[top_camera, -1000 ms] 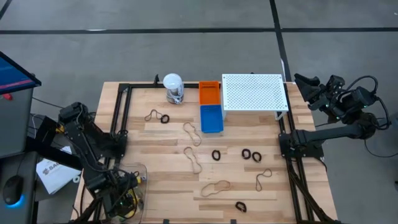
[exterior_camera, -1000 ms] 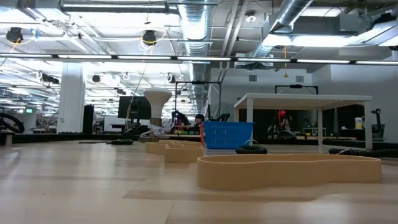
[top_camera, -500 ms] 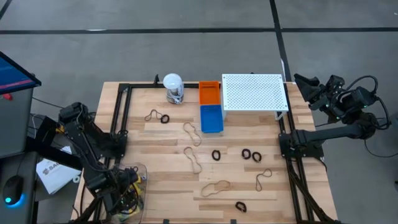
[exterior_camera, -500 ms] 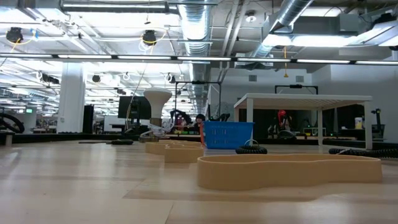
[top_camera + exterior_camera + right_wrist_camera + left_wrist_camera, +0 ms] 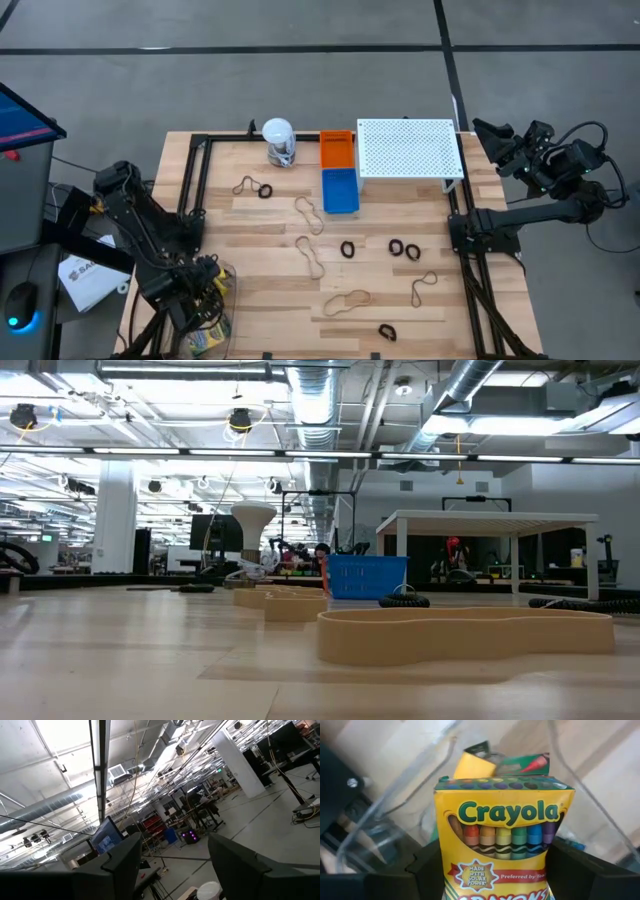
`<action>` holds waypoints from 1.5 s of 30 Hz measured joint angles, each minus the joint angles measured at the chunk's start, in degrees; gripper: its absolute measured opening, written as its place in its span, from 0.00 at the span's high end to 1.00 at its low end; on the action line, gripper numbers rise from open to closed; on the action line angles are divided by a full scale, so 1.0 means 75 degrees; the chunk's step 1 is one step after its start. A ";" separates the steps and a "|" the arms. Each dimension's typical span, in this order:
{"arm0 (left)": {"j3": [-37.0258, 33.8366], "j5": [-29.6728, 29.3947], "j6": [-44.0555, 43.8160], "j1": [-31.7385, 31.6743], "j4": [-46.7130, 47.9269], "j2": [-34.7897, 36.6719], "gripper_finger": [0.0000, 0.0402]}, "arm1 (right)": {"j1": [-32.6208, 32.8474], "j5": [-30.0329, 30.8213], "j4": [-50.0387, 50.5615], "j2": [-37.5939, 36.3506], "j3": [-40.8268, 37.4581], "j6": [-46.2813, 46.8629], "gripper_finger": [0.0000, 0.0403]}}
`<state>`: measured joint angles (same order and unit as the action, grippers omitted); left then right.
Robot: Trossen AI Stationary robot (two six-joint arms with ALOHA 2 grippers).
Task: Pick & Place Office Desk Supplies
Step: Put the box of crayons into the transparent bin
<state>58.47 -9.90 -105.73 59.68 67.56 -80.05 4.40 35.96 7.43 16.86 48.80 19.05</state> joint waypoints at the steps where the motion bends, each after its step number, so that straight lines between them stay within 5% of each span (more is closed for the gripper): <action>1: -0.0084 0.0080 -0.0011 -0.0066 -0.0007 0.0051 0.34 | 0.0000 0.0008 0.0010 0.0000 -0.0001 0.0000 0.45; 5: -0.0243 0.0116 -0.0036 -0.0163 0.0014 0.0330 0.34 | 0.0000 0.0009 0.0007 0.0000 -0.0002 0.0002 0.45; 13: -0.0243 -0.1116 -0.0614 0.0164 0.0368 0.1292 0.37 | 0.0000 0.0009 -0.0010 0.0000 -0.0003 0.0063 0.45; 18: -0.0349 -0.0586 -0.0729 0.0328 0.0288 0.1468 0.38 | 0.0000 0.0009 -0.0013 0.0000 -0.0001 0.0061 0.45; 24: -0.1231 -0.0211 -0.0936 0.0411 -0.1007 0.1459 0.38 | 0.0000 0.0011 0.0133 0.0000 -0.0003 0.0065 0.45; 32: -0.2331 0.0378 -0.0938 0.0638 -0.4575 0.1404 0.39 | -0.0003 0.0011 0.0128 0.0000 -0.0003 0.0204 0.45; 40: -0.2384 0.0347 -0.1541 0.1048 -0.4207 0.1334 0.36 | -0.0001 0.0009 0.0159 0.0000 -0.0003 0.0207 0.45; 45: -0.2423 -0.0548 -0.1548 0.1046 -0.4316 0.1308 0.30 | -0.0003 0.0012 0.0172 0.0000 -0.0003 0.0262 0.45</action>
<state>40.30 -14.01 -117.34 67.53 35.19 -70.24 4.38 36.05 8.73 16.86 48.77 21.02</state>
